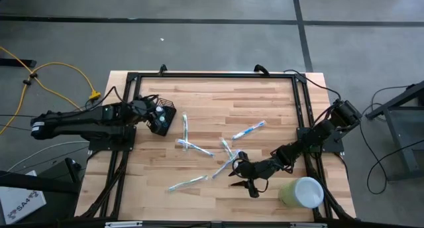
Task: Pick & Place toothbrushing station
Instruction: Put the blue mouthwash into the black wire organizer
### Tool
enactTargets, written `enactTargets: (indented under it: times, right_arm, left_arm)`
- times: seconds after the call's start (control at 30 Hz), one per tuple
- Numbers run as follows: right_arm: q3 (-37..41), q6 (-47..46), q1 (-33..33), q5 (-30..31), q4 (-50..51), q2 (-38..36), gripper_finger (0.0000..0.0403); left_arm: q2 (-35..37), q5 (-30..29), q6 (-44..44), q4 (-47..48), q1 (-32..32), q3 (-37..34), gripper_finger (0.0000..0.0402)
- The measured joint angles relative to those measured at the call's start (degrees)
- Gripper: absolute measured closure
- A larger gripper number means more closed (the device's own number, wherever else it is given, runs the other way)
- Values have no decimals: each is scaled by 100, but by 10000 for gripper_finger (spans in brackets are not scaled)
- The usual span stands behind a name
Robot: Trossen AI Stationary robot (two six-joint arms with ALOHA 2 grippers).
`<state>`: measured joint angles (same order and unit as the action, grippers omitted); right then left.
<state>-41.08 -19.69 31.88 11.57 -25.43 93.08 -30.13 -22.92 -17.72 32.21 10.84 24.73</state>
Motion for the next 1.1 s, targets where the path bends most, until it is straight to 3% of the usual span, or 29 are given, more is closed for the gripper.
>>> enactTargets:
  times: [0.33,0.83,1.1]
  right_arm:
    - [0,-2,0,0,1,0,228]
    - [0,1,0,0,2,0,228]
    - [0,-1,0,0,2,0,228]
  left_arm:
    - [-46,644,269,-449,510,-311,303]
    - [-987,1549,350,-1195,1136,-325,295]
    - [-1005,1608,350,-1193,1199,-325,282]
